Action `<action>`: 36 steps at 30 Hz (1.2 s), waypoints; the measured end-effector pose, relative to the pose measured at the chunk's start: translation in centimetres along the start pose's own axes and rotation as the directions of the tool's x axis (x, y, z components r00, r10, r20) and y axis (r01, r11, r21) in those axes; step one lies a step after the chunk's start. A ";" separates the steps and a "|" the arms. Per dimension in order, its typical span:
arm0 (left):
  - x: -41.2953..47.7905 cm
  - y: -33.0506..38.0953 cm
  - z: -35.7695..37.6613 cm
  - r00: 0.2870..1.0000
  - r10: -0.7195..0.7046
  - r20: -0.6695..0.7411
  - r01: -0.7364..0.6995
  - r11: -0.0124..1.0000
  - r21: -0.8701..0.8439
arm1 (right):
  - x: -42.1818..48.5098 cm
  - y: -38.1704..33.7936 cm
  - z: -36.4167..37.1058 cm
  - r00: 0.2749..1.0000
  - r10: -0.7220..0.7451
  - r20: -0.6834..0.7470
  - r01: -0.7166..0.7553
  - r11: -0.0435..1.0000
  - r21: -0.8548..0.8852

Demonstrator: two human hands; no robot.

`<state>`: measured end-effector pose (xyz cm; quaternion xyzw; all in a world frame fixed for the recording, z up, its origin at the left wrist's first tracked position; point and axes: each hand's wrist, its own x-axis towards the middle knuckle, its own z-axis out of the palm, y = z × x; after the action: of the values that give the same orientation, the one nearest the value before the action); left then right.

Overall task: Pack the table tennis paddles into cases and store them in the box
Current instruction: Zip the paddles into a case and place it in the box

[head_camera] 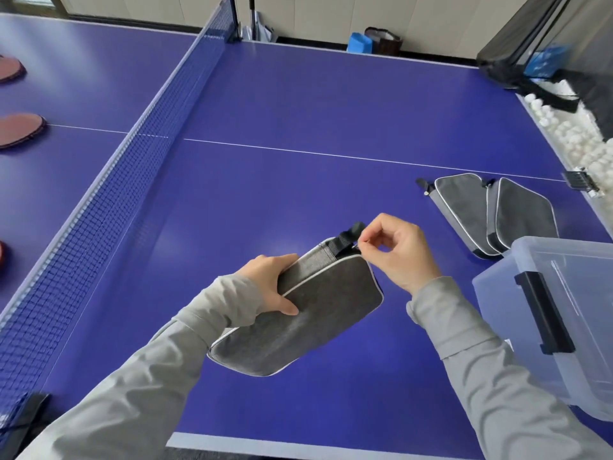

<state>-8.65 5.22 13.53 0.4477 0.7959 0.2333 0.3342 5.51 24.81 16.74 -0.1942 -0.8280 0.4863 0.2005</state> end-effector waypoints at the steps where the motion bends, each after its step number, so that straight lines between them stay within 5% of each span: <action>1: 0.0 -0.1 0.2 1.000 -0.006 -0.005 0.006 1.000 0.015 | -0.1 -0.5 0.4 0.999 -0.042 0.021 0.042 0.999 -0.019; 5: -0.4 -0.7 0.9 0.998 -0.026 -0.058 0.026 1.000 -0.001 | -0.3 -1.2 1.5 0.992 -0.120 0.030 0.122 0.991 -0.058; 10: -1.3 -3.0 1.6 0.973 -0.152 -0.176 0.108 0.965 -0.238 | -0.9 0.3 3.7 0.995 -0.027 -0.101 0.025 1.000 -0.013; 15: -4.1 -7.9 0.8 0.904 -0.381 -0.196 0.157 0.719 -0.677 | -4.4 5.5 8.0 0.963 0.269 -0.032 -0.271 0.960 -0.071; 20: -8.0 -15.9 -2.1 0.818 -0.562 -0.125 0.256 0.549 -0.796 | -9.8 10.3 11.3 0.809 0.575 0.124 -0.517 0.796 -0.314; 25: -10.7 -22.8 -4.7 0.743 -0.669 -0.034 0.377 0.459 -0.805 | -12.8 12.4 12.6 0.716 0.670 0.194 -0.371 0.602 -0.707; 31: -12.0 -27.5 -6.0 0.657 -0.754 0.018 0.435 0.360 -0.826 | -14.0 13.3 13.8 0.679 0.710 0.187 -0.275 0.481 -0.832; 36: -12.0 -29.4 -5.5 0.577 -0.813 -0.079 0.437 0.389 -0.811 | -14.1 13.4 14.8 0.663 0.729 0.168 -0.245 0.424 -0.872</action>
<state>-24.61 -20.08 1.39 -0.1410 0.7998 0.4734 0.3410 11.41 12.79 -3.70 -0.3628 -0.8711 0.1370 -0.3012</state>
